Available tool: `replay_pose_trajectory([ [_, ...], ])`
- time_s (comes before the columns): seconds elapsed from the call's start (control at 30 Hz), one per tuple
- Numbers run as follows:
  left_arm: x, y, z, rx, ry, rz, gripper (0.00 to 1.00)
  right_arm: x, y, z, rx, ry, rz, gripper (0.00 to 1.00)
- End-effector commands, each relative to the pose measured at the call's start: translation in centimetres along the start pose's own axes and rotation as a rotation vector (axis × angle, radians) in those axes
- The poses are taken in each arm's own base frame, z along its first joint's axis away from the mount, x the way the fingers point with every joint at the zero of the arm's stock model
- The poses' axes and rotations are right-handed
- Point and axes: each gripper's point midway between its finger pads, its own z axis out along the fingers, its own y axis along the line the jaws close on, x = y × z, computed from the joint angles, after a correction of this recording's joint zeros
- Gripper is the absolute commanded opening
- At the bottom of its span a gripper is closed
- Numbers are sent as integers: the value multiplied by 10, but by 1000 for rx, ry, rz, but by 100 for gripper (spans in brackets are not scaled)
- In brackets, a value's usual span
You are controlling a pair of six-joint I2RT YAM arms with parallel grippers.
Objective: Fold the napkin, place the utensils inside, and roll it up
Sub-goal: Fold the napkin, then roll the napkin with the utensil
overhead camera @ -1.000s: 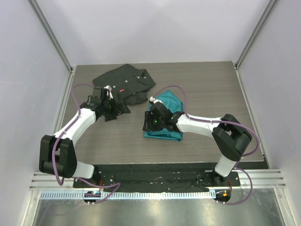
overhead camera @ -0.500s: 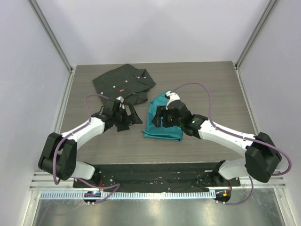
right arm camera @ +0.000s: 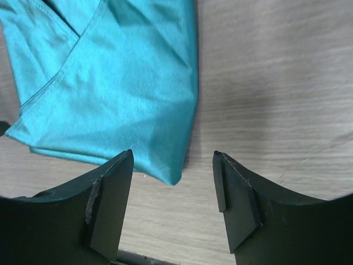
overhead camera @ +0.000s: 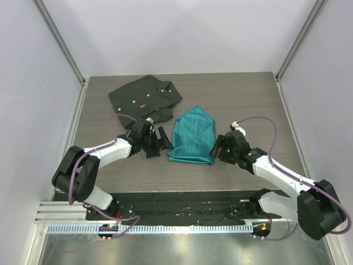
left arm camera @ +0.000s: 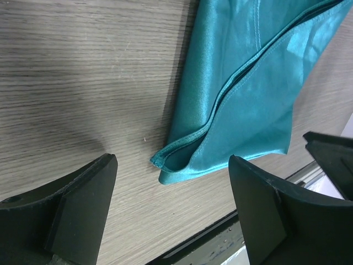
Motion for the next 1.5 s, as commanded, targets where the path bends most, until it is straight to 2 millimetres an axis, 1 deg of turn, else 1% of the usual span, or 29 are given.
replay_pose_trajectory([
  [0.0,-4,-2,6,5,-26,-15,86,8,5,-3,-35,24,66,67],
  [0.07,-3,-2,6,4,-27,-14,86,12,3,-1,-29,42,76,67],
  [0.2,-4,-4,1,14,-37,0,85,22,-3,8,3,88,75,66],
  [0.23,-4,-4,1,14,-40,0,85,21,-3,9,5,86,76,65],
  [0.27,-4,-4,0,14,-41,0,85,26,2,10,-19,112,79,65],
  [0.3,-3,-4,-1,12,-40,0,85,27,1,11,-16,118,83,64],
  [0.33,-3,-5,-3,17,-41,1,85,31,-1,13,-8,129,86,63],
  [0.4,-2,0,-4,4,-48,-2,85,34,-7,15,14,138,88,62],
  [0.43,0,3,-4,-5,-49,-3,85,40,-12,17,30,152,86,56],
  [0.47,-1,4,-5,-9,-58,-2,85,41,-15,18,38,156,94,52],
  [0.53,0,5,-6,-9,-56,-3,84,45,-20,20,57,165,106,49],
  [0.57,1,5,-6,-8,-50,-1,84,46,-21,21,61,169,105,45],
  [0.63,1,1,-5,4,-42,4,83,45,-22,22,66,163,107,41],
  [0.67,1,2,-4,3,-39,5,83,45,-22,22,66,163,106,38],
  [0.77,3,2,-2,8,-28,3,81,46,-22,22,63,170,103,33],
  [0.8,4,2,-2,10,-26,0,80,47,-23,21,64,171,105,28],
  [0.87,6,3,-1,8,-22,-7,77,48,-26,22,70,172,104,26],
  [0.9,6,1,-1,18,-23,-8,76,50,-28,22,76,174,103,22],
  [0.93,7,2,0,16,-21,-11,75,50,-30,22,82,173,104,21],
  [1.07,11,2,1,23,-9,-29,72,50,-31,24,88,176,96,20],
  [1.1,11,0,1,33,-14,-34,71,50,-31,24,88,175,97,19],
  [1.2,21,-4,2,49,1,-27,72,52,-33,25,89,178,93,20],
  [1.27,21,-11,3,82,-10,-28,71,53,-34,26,94,182,92,19],
  [1.3,24,-7,4,78,-5,-36,71,54,-35,26,94,184,88,19],
  [1.33,23,-8,5,85,-10,-47,71,54,-35,26,92,180,91,19],
  [1.4,27,-3,9,79,1,-63,71,55,-36,26,92,180,93,20],
  [1.47,30,-3,13,86,11,-81,67,55,-36,27,94,180,93,20],
])
